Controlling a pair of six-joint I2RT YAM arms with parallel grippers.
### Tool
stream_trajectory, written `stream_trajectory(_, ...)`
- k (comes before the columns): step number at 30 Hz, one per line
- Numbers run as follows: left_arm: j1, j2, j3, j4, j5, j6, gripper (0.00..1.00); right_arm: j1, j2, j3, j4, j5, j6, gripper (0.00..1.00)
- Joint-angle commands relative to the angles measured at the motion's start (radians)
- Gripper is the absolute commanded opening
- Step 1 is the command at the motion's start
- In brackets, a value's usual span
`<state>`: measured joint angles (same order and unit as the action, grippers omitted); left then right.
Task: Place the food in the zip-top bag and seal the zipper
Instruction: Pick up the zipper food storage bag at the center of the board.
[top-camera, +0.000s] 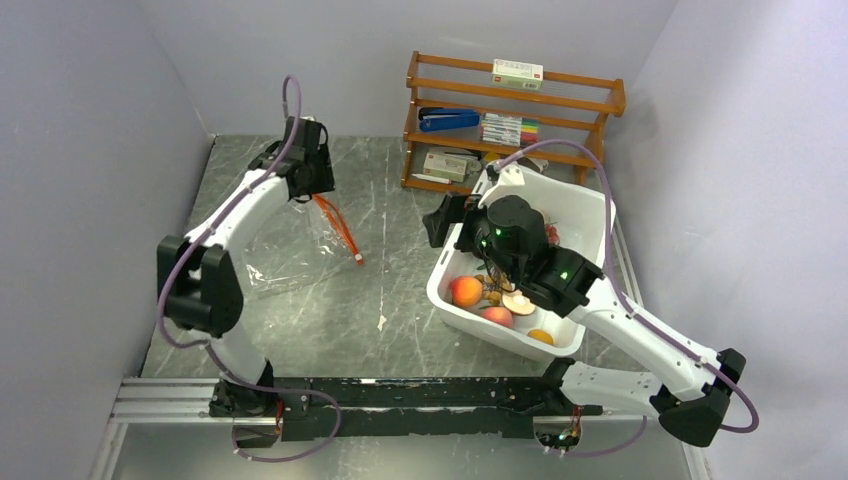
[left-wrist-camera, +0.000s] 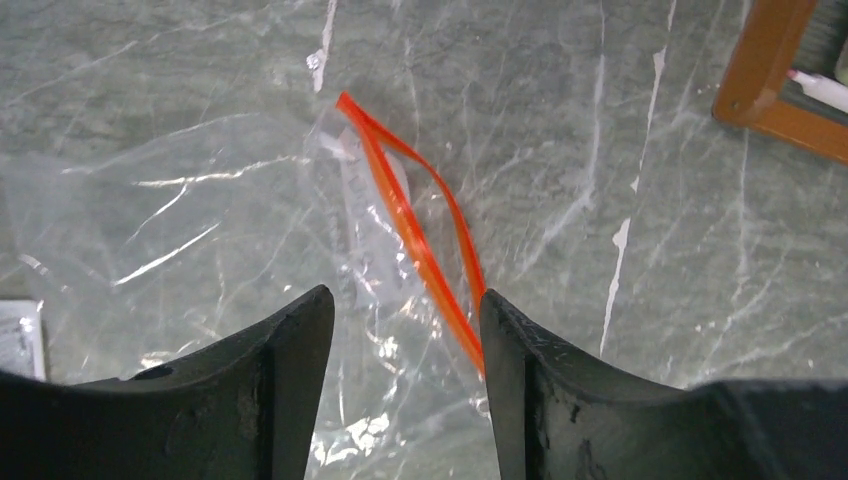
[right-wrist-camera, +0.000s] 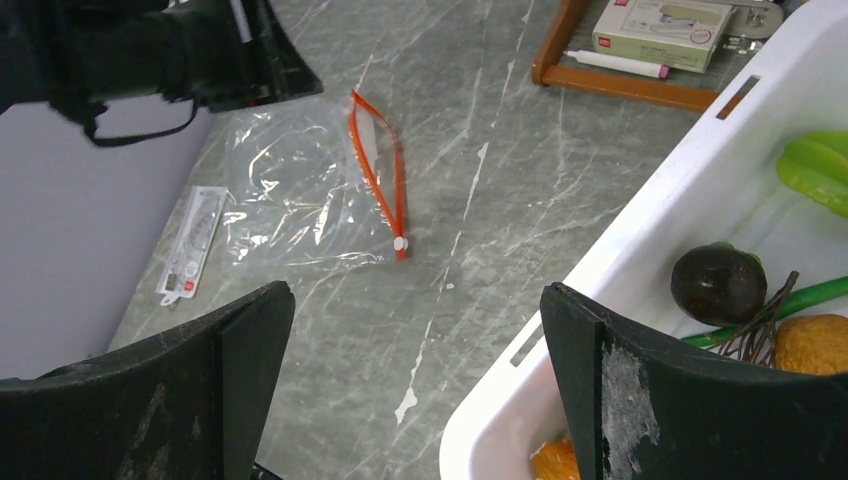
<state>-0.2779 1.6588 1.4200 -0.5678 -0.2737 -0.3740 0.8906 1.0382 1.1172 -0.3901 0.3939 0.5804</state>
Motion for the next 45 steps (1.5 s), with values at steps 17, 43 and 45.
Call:
stream_trajectory(17, 0.014, 0.417, 0.196, -0.114, -0.03, -0.037, 0.45, 0.004, -0.011, -0.015, 0.044, -0.023, -0.053, 0.95)
stream_trajectory(43, -0.101, 0.035, -0.09, -0.046, 0.154, 0.051, 0.07, 0.005, -0.102, -0.17, 0.202, -0.074, 0.004, 0.94)
stream_trajectory(45, -0.114, -0.034, -0.119, -0.025, 0.186, 0.054, 0.07, 0.006, -0.081, -0.159, 0.214, -0.095, 0.004, 0.93)
